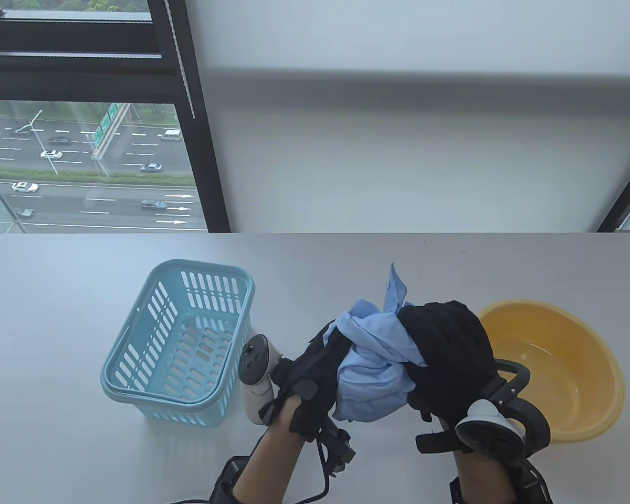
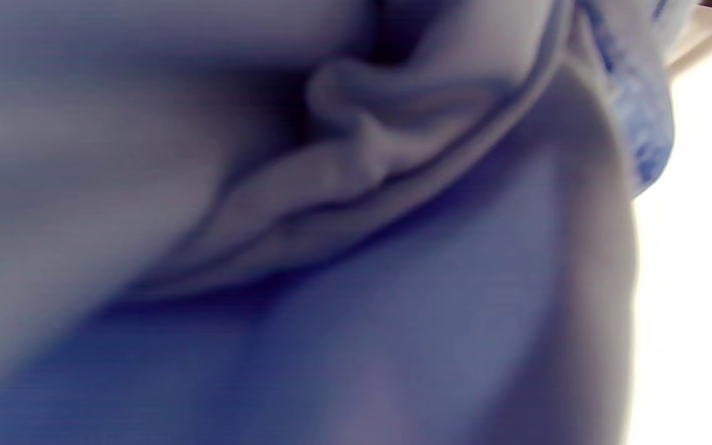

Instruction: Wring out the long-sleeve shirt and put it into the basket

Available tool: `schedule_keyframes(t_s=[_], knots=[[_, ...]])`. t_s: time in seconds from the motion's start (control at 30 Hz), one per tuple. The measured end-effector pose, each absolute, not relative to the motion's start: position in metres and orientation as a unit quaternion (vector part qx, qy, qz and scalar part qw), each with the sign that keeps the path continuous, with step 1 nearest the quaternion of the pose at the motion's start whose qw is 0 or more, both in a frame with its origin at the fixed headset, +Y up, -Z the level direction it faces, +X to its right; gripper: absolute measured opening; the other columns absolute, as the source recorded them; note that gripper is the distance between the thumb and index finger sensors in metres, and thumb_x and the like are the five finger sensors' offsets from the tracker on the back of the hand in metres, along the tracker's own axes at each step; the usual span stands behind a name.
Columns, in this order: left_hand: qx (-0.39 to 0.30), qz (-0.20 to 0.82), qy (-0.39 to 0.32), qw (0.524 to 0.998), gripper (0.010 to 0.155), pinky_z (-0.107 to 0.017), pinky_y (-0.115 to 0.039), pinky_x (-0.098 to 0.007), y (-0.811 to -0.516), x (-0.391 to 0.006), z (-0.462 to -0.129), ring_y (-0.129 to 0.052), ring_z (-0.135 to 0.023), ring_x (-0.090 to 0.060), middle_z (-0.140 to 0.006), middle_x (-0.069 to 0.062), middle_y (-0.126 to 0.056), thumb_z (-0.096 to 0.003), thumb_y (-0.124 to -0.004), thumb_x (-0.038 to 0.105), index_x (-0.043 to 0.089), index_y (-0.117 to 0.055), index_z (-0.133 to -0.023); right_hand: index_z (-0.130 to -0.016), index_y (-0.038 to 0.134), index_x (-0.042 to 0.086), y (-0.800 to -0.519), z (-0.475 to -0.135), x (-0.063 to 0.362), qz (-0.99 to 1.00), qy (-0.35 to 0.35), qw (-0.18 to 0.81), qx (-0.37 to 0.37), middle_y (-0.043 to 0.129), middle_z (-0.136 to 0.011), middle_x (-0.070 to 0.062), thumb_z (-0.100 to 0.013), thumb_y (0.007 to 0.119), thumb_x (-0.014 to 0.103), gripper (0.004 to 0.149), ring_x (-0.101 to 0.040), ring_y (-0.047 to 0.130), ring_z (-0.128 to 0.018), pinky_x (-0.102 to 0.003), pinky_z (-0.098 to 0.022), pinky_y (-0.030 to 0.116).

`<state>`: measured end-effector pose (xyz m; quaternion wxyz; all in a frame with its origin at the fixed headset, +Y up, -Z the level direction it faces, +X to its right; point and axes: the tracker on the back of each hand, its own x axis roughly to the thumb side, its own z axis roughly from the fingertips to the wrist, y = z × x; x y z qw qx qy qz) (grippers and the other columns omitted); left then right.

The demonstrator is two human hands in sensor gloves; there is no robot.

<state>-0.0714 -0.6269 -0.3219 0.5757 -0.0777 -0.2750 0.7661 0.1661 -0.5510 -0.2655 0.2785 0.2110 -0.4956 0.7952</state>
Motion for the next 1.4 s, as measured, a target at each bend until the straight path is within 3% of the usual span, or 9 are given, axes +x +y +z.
schedule_keyframes(t_s=[0.13,0.2,0.37,0.6,0.9,1.07,1.23,1.33,1.4], knots=[[-0.071,0.696,-0.380,0.605,0.104,-0.058,-0.082,-0.049,-0.602,-0.075,-0.313,-0.083,-0.093,-0.037,-0.113,-0.011,-0.060,-0.0556,-0.080,0.080,0.017,-0.023,-0.116,-0.100,0.071,0.031,-0.556,-0.273,0.179,0.801,-0.484,0.308,0.169,0.090,-0.082,0.006,-0.059,0.073,0.061,0.051,-0.021,0.091,-0.074,-0.050,-0.067,0.071],[-0.049,0.651,-0.400,0.643,0.104,-0.056,-0.086,-0.043,-0.591,-0.077,-0.306,-0.083,-0.091,-0.034,-0.110,-0.009,-0.061,-0.0557,-0.087,0.070,0.016,-0.020,-0.115,-0.102,0.070,0.030,-0.558,-0.278,0.182,0.798,-0.465,0.342,0.173,0.090,-0.083,0.006,-0.059,0.072,0.062,0.054,-0.021,0.091,-0.074,-0.050,-0.067,0.071],[0.117,0.605,-0.340,0.711,0.084,-0.037,-0.096,-0.035,-0.568,-0.093,-0.285,-0.097,-0.064,-0.033,-0.090,-0.008,-0.083,-0.0521,-0.099,0.047,0.017,-0.048,-0.111,-0.109,0.061,0.027,-0.560,-0.284,0.180,0.834,-0.414,0.324,0.168,0.087,-0.091,0.003,-0.058,0.072,0.066,0.066,-0.026,0.091,-0.078,-0.051,-0.068,0.070],[0.269,0.526,-0.264,0.762,0.077,-0.036,-0.096,-0.034,-0.542,-0.140,-0.262,-0.098,-0.062,-0.034,-0.088,-0.009,-0.086,-0.0522,-0.099,0.043,0.020,-0.055,-0.110,-0.111,0.059,0.027,-0.556,-0.282,0.190,0.834,-0.419,0.323,0.156,0.083,-0.097,0.001,-0.060,0.071,0.065,0.066,-0.028,0.088,-0.082,-0.053,-0.069,0.069],[0.437,0.351,-0.081,0.824,0.074,-0.039,-0.095,-0.036,-0.532,-0.197,-0.240,-0.097,-0.066,-0.033,-0.090,-0.007,-0.085,-0.0533,-0.098,0.044,0.025,-0.055,-0.111,-0.111,0.060,0.027,-0.556,-0.282,0.193,0.833,-0.416,0.328,0.163,0.084,-0.096,0.002,-0.060,0.071,0.064,0.063,-0.028,0.088,-0.081,-0.052,-0.069,0.069],[0.391,0.295,0.032,0.871,0.075,-0.044,-0.090,-0.041,-0.546,-0.216,-0.258,-0.095,-0.071,-0.035,-0.095,-0.007,-0.083,-0.0550,-0.096,0.046,0.024,-0.054,-0.112,-0.110,0.061,0.026,-0.556,-0.283,0.190,0.839,-0.405,0.320,0.170,0.084,-0.096,0.001,-0.060,0.072,0.063,0.063,-0.028,0.089,-0.081,-0.053,-0.069,0.069],[0.207,0.196,0.249,0.926,0.078,-0.060,-0.077,-0.055,-0.582,-0.237,-0.295,-0.076,-0.093,-0.048,-0.111,-0.018,-0.067,-0.0586,-0.085,0.057,0.017,-0.049,-0.115,-0.106,0.069,0.025,-0.555,-0.285,0.190,0.855,-0.372,0.315,0.176,0.090,-0.085,0.004,-0.060,0.072,0.062,0.059,-0.025,0.093,-0.072,-0.052,-0.067,0.070],[0.164,0.287,0.234,0.914,0.077,-0.069,-0.053,-0.064,-0.594,-0.250,-0.303,-0.047,-0.101,-0.056,-0.116,-0.024,-0.049,-0.0605,-0.082,0.055,0.013,-0.048,-0.115,-0.106,0.070,0.025,-0.555,-0.286,0.190,0.869,-0.350,0.304,0.173,0.090,-0.087,0.003,-0.061,0.071,0.062,0.058,-0.026,0.092,-0.074,-0.053,-0.068,0.070],[0.196,0.289,0.229,0.909,0.072,-0.068,-0.055,-0.064,-0.588,-0.250,-0.298,-0.053,-0.099,-0.055,-0.114,-0.023,-0.056,-0.0604,-0.082,0.053,0.014,-0.054,-0.114,-0.105,0.071,0.025,-0.555,-0.288,0.189,0.876,-0.342,0.296,0.169,0.089,-0.089,0.002,-0.061,0.072,0.061,0.057,-0.027,0.092,-0.075,-0.053,-0.068,0.069]])
